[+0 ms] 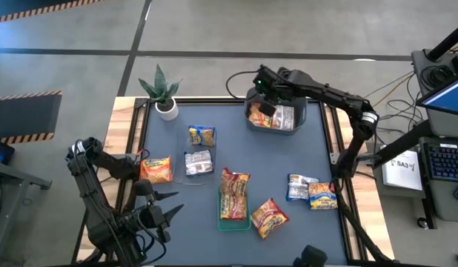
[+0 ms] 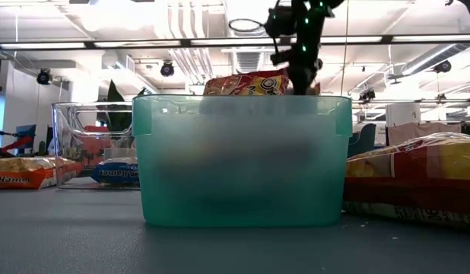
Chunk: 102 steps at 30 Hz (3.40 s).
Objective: Sort Maruchan noodles
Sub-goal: Put the orange noodle pack into the dark blue bin
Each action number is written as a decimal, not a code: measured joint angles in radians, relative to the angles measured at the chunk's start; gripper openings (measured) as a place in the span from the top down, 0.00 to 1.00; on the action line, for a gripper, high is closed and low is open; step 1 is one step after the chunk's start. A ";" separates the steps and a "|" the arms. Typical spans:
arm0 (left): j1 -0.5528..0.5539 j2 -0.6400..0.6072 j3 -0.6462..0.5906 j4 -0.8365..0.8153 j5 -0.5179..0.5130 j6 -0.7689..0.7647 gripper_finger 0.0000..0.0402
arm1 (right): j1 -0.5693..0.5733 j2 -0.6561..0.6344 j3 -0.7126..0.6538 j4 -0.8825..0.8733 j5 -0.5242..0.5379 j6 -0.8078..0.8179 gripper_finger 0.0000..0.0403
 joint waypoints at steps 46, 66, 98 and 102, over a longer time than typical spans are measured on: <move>0.000 0.000 0.000 0.017 -0.001 0.000 0.56 | -0.017 0.000 -0.097 0.195 0.032 -0.043 0.68; 0.002 0.000 0.000 0.021 -0.028 0.000 0.56 | -0.215 0.045 -0.098 0.307 -0.260 -0.075 0.97; 0.004 0.000 0.000 0.034 -0.026 0.008 0.56 | -0.213 0.100 -0.103 0.339 -0.237 -0.047 0.97; 0.004 0.000 0.000 0.035 -0.026 0.008 0.56 | -0.204 0.085 -0.103 0.315 -0.321 -0.030 0.97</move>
